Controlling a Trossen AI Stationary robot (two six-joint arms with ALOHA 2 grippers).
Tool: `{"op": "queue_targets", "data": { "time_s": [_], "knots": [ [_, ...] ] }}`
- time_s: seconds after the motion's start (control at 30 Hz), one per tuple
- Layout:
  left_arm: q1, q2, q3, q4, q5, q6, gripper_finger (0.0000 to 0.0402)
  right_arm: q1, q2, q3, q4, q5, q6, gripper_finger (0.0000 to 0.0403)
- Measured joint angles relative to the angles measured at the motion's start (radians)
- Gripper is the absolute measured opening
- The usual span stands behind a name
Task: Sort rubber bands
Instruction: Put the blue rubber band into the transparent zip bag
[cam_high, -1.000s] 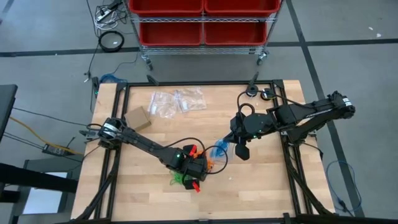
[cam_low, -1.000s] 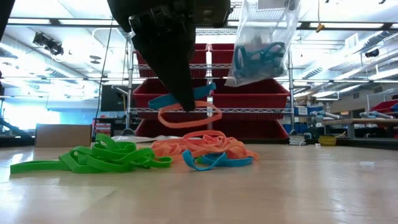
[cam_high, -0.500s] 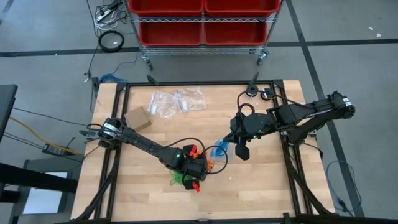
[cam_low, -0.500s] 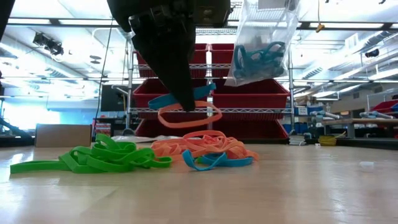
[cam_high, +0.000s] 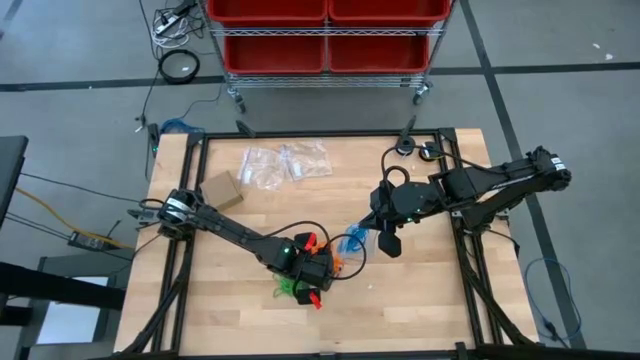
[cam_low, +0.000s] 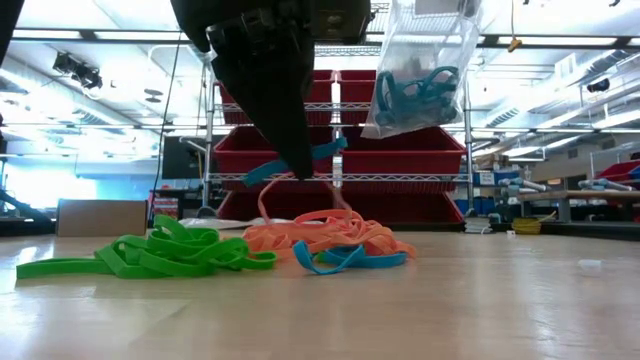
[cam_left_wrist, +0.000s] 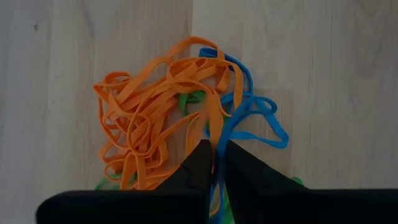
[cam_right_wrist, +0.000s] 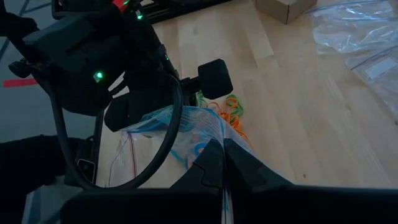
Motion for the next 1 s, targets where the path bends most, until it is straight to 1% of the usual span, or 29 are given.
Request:
{"op": "queue_targets", "data": {
  "time_s": [0.17, 0.33, 0.63, 0.8, 1.0],
  "knots": [
    [0.0, 0.0, 0.0, -0.002, 0.0, 0.0, 0.004, 0.0, 0.0, 0.0, 0.0, 0.0, 0.0, 0.0],
    [0.0, 0.0, 0.0, -0.003, -0.001, 0.022, 0.0008, 0.0, 0.0, 0.0, 0.0, 0.0, 0.0, 0.0],
    [-0.004, 0.001, 0.008, -0.009, -0.023, 0.046, 0.0002, 0.0, 0.0, 0.0, 0.0, 0.0, 0.0, 0.0],
    [-0.028, 0.002, 0.081, -0.017, -0.045, 0.053, 0.0001, 0.0, 0.0, 0.0, -0.001, 0.0, 0.0, 0.0],
    [-0.079, 0.002, 0.249, -0.174, -0.143, 0.07, 0.0001, 0.0, 0.0, 0.0, -0.001, 0.001, 0.0, 0.0]
  ]
}}
